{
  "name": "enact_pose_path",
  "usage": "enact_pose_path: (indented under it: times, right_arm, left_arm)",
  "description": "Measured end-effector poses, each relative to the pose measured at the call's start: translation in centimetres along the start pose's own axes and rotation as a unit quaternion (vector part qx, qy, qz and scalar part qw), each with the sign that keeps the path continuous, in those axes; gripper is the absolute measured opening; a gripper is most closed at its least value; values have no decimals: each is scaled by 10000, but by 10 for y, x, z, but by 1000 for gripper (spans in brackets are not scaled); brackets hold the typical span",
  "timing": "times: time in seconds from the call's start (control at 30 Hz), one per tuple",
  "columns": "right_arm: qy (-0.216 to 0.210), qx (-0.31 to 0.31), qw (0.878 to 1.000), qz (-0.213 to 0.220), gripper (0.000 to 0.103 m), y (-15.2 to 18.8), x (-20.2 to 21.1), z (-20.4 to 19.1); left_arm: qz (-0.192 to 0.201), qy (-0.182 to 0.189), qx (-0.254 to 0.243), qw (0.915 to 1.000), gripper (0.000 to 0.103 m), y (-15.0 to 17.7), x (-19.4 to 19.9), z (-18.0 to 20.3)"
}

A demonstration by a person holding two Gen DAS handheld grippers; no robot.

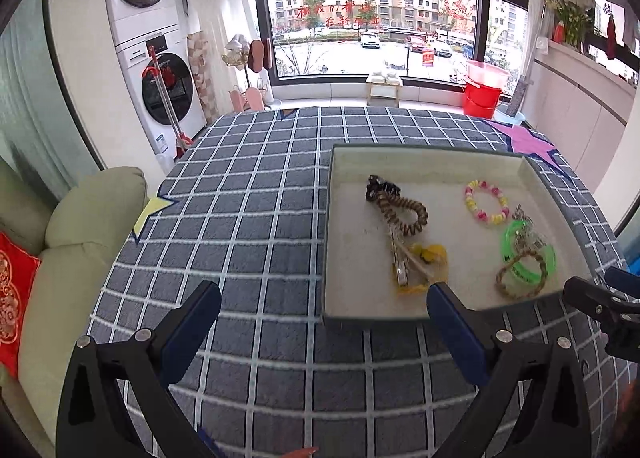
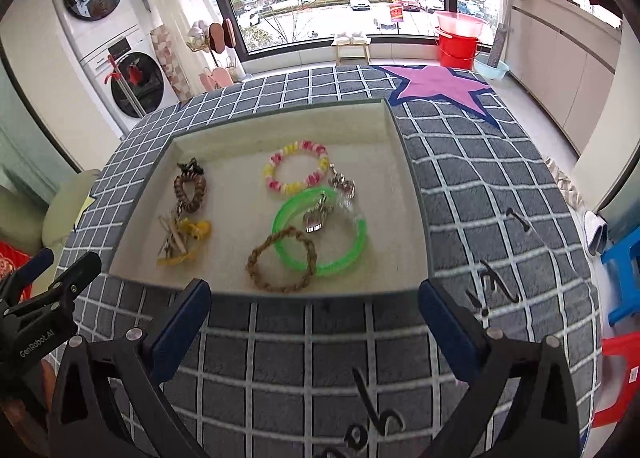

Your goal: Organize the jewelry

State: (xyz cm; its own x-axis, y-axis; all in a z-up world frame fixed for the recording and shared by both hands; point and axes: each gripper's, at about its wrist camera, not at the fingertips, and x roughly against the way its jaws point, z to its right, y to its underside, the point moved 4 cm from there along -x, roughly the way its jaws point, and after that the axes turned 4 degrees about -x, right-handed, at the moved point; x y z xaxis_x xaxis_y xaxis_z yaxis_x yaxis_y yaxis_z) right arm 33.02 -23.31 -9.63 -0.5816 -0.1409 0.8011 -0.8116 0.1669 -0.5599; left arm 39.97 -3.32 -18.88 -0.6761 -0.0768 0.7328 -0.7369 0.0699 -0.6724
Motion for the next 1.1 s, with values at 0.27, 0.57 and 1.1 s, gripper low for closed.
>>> enact_pose_path:
  times: [0.27,0.57,1.1]
  right_arm:
    - [184,127,9992,339,103,28,27,-2]
    - [272,282,9961,794,103,57,63,-14]
    - [448,430,9883,1393,103,84,111,-25]
  left_arm:
    - [126,120,71,9998,103,41,14,-1]
    - [557,49,-240,9981,103,61,79,4]
    - [906,66,-180,9957,103,50,148,0]
